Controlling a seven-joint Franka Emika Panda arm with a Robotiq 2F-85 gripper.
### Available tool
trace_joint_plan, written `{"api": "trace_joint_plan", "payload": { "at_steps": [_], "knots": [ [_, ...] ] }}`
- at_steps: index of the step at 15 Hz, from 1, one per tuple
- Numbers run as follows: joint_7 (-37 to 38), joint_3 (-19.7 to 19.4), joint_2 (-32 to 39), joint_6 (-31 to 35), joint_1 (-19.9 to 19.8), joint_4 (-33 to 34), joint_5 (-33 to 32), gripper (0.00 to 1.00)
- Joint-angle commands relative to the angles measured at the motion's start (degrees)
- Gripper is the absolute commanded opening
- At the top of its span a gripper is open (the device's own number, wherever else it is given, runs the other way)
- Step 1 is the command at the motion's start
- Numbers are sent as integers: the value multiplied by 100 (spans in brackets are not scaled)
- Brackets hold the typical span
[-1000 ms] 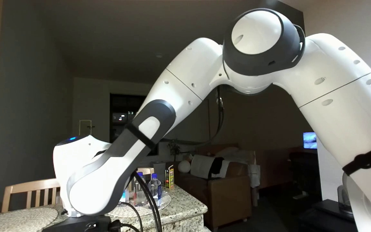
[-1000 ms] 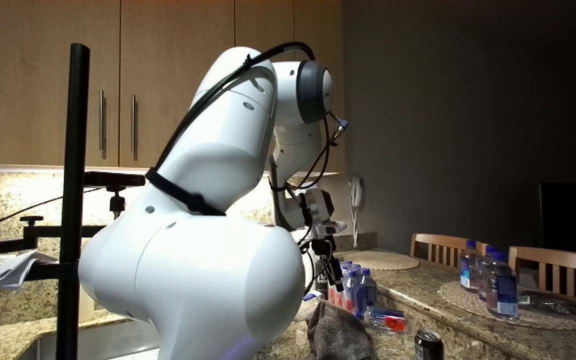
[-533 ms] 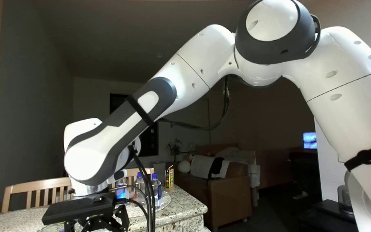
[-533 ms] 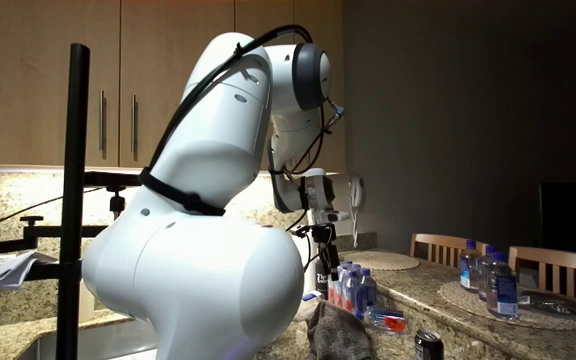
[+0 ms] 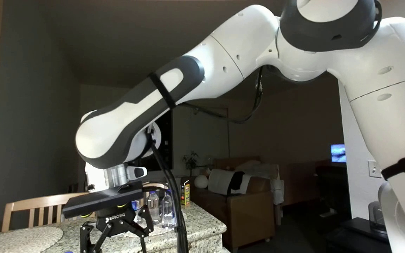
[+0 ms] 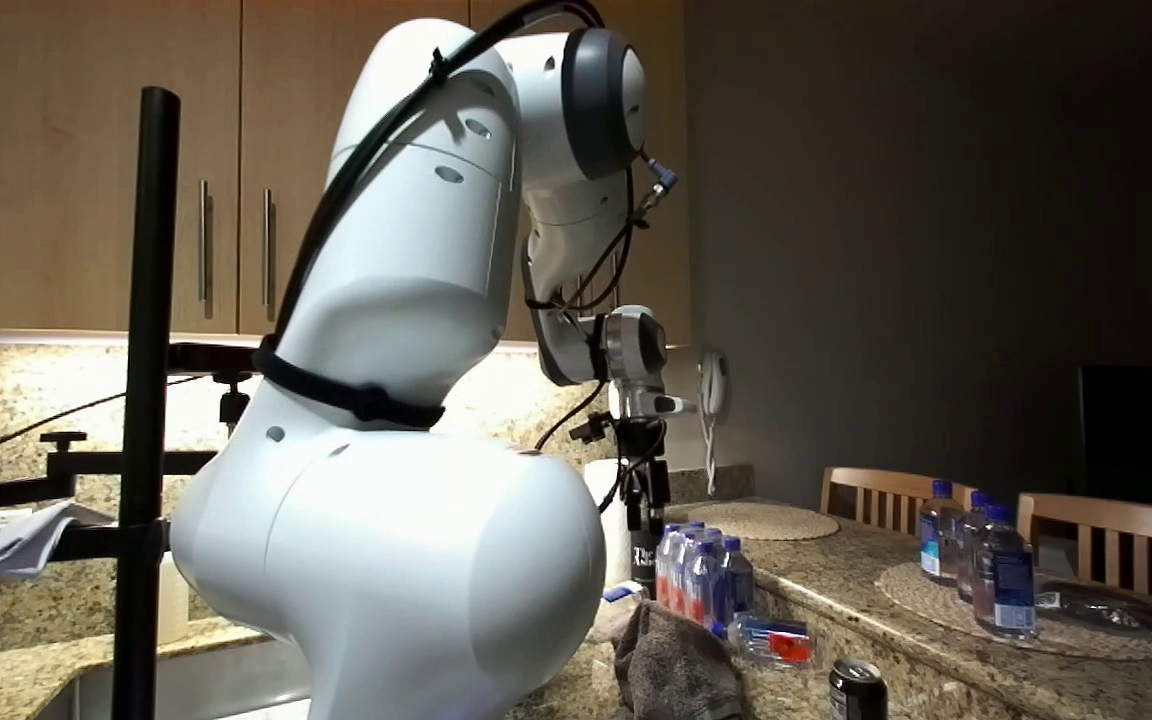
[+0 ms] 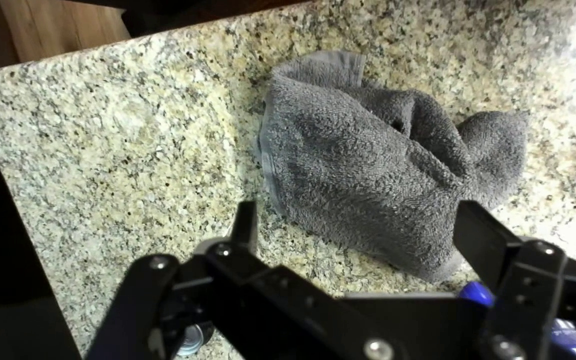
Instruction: Move the cloth to the left on the counter
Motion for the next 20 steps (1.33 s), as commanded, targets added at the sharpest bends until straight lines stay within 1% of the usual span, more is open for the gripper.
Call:
{"api": "trace_joint_plan", "payload": {
  "at_steps": [1,5,6,20],
  "knots": [
    [-512,97,-569,-1,-205,-543,196,100],
    [-878,63,-786,35,-360,-801,199,100],
    [-504,105,-491,-18,-274,-485,2,100],
    [-522,126,-476,-17,-293,-477,2,100]
  ]
}}
